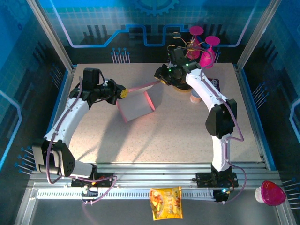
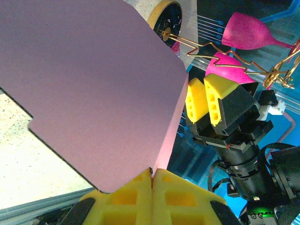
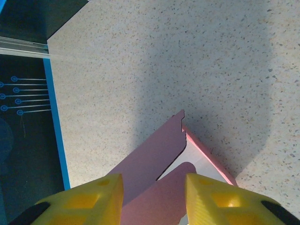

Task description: Fold the paper box

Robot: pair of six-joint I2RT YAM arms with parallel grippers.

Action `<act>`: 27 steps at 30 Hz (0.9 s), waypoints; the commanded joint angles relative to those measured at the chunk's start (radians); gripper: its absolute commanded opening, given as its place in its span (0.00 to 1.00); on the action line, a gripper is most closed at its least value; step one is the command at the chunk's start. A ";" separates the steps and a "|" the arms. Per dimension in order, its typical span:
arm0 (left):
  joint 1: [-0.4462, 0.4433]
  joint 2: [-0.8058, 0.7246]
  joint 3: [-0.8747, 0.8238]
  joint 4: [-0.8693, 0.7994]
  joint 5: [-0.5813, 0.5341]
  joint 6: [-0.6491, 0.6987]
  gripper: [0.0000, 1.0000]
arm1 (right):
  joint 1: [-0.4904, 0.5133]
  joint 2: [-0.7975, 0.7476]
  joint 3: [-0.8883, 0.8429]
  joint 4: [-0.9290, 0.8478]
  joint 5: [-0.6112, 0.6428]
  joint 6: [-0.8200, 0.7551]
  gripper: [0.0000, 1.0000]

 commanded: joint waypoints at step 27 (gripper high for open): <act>0.023 0.077 0.161 -0.247 0.103 0.465 0.00 | -0.055 0.069 0.250 -0.406 0.063 -0.398 0.45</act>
